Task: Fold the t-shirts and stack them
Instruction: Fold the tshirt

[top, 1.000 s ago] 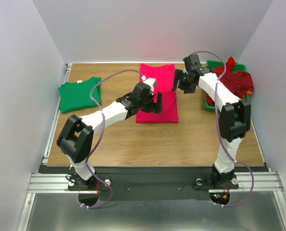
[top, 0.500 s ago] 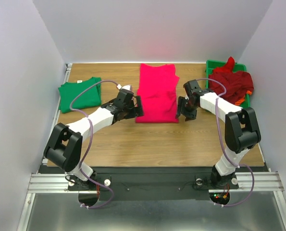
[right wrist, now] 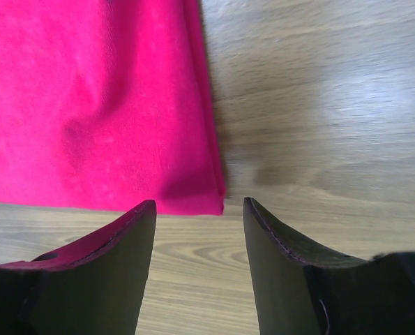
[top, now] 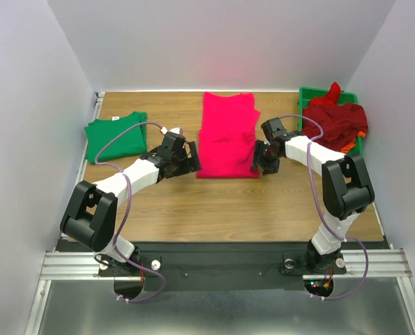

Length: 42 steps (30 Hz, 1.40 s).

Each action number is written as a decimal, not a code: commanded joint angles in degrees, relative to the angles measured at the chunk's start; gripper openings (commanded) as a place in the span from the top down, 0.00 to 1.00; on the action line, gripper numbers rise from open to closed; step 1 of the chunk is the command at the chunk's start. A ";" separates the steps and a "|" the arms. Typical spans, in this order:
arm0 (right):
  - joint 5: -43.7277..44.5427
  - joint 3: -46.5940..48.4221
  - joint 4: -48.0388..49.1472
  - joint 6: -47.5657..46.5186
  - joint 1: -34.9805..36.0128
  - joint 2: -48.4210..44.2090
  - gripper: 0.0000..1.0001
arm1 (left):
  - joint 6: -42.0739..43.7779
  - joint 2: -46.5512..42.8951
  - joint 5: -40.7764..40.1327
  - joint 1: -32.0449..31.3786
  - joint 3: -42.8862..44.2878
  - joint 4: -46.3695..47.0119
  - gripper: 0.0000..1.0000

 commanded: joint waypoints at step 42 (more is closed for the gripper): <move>1.41 -2.72 4.27 -1.06 1.54 7.87 0.69 | 5.94 13.05 5.13 -0.87 4.07 6.78 0.36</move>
